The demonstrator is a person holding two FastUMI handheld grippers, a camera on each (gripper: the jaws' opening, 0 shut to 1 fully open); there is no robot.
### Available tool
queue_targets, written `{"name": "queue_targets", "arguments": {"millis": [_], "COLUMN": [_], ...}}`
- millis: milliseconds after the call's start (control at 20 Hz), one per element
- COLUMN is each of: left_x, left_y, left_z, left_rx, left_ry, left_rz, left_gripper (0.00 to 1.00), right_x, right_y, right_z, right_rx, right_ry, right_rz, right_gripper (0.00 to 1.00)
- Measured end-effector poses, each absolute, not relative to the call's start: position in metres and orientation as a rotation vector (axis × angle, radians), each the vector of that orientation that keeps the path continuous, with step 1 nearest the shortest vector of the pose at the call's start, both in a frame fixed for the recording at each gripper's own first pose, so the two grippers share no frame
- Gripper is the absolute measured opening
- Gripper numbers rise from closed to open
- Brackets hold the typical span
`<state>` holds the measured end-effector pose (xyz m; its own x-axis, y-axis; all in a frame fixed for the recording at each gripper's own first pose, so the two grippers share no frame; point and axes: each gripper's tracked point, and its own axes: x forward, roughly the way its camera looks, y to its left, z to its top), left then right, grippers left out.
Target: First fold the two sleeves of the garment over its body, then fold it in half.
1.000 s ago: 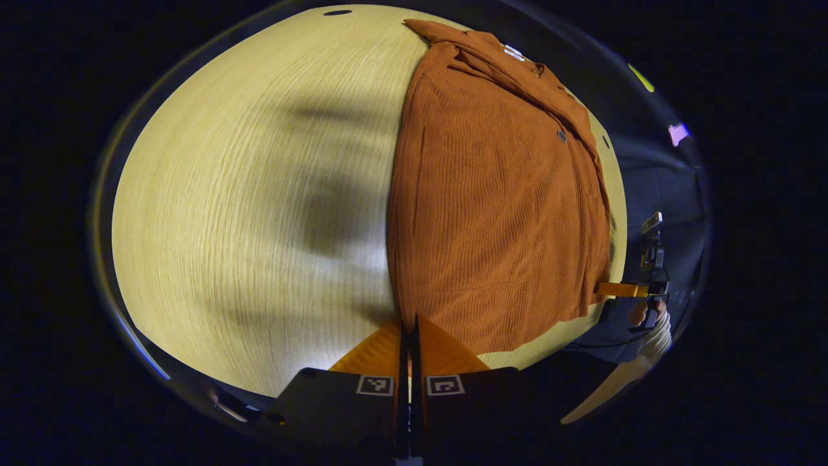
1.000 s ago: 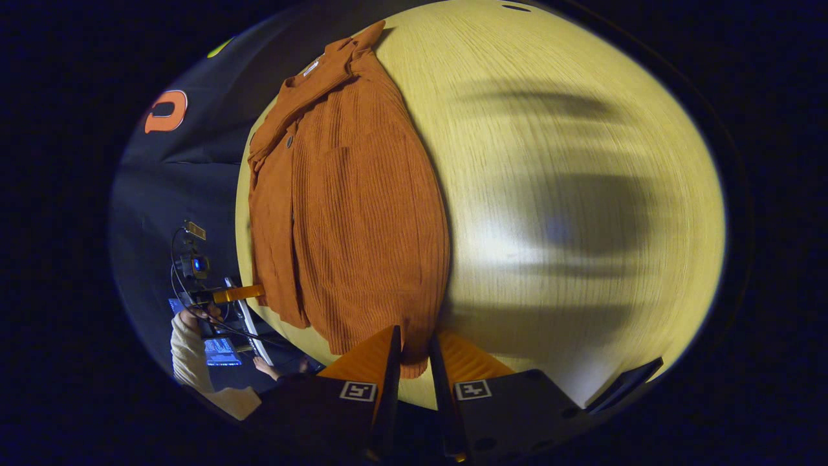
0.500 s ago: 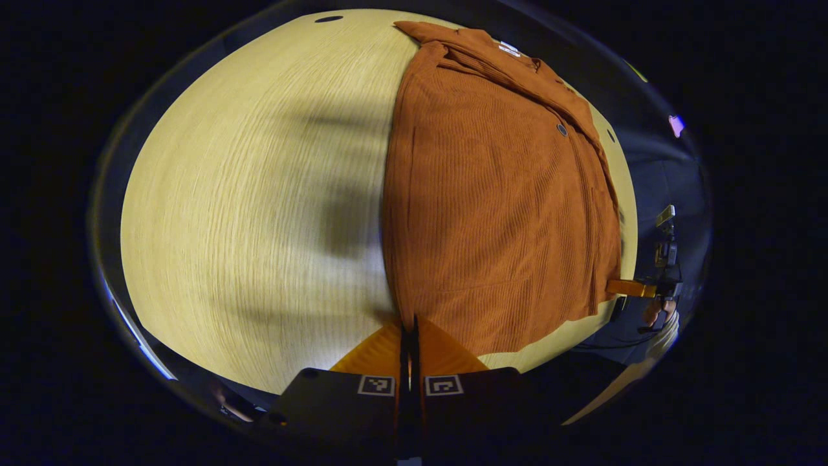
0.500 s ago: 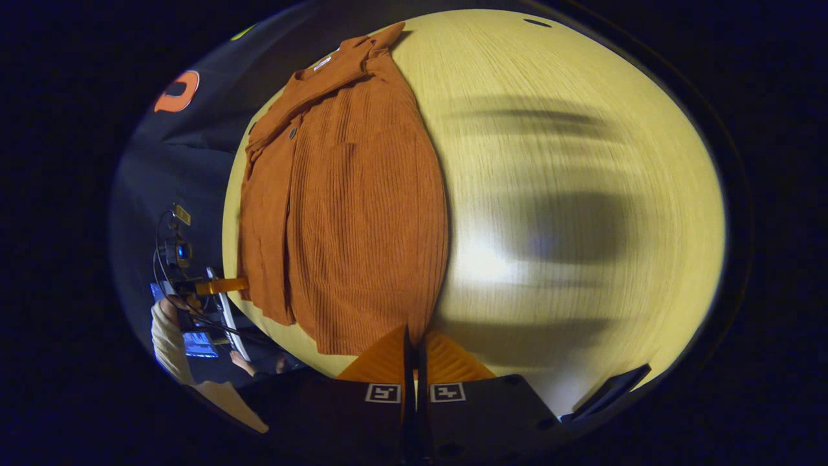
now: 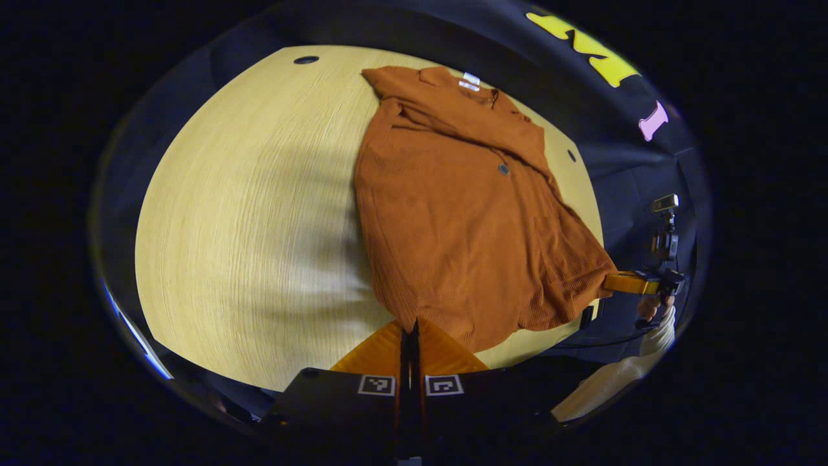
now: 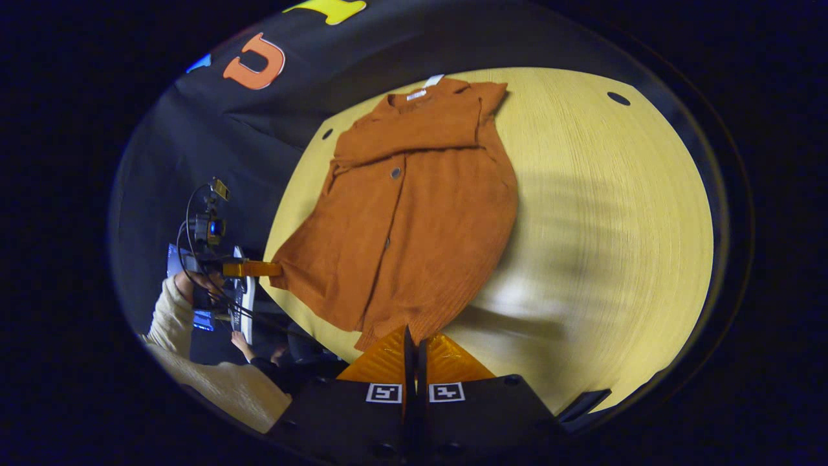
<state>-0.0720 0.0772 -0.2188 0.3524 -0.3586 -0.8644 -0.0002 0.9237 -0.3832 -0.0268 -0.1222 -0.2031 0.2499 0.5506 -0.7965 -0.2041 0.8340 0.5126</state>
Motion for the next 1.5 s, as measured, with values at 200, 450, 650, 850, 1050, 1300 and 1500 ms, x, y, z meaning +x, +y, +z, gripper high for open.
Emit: {"name": "queue_targets", "arguments": {"millis": [200, 450, 650, 850, 1050, 1300, 1500], "left_x": [-0.014, 0.055, 0.128, 0.198, 0.256, 0.315, 0.344], "left_y": [0.083, 0.077, 0.091, 0.104, 0.105, 0.114, 0.125], "left_z": [-0.173, -0.138, -0.115, -0.108, -0.132, -0.164, -0.175], "left_rx": [-0.357, -0.341, -0.32, -0.329, -0.332, -0.293, -0.169], "left_ry": [1.034, 0.965, 0.886, 0.844, 0.857, 0.853, 0.832], "left_rz": [-0.204, -0.233, -0.199, -0.178, -0.172, -0.166, -0.163], "left_gripper": [0.03, 0.03, 0.03, 0.03, 0.03, 0.03, 0.03], "right_x": [0.03, 0.107, 0.178, 0.246, 0.305, 0.363, 0.383], "right_y": [-0.11, -0.092, -0.08, -0.076, -0.08, -0.087, -0.102], "right_z": [-0.163, -0.106, -0.086, -0.086, -0.104, -0.136, -0.148], "right_rx": [0.379, 0.41, 0.415, 0.444, 0.474, 0.476, 0.573], "right_ry": [1.15, 1.056, 0.99, 0.946, 0.916, 0.867, 0.859], "right_rz": [0.539, 0.547, 0.515, 0.445, 0.38, 0.323, 0.265], "right_gripper": [0.0, 0.01, 0.0, 0.0, 0.0, 0.0, 0.01]}}
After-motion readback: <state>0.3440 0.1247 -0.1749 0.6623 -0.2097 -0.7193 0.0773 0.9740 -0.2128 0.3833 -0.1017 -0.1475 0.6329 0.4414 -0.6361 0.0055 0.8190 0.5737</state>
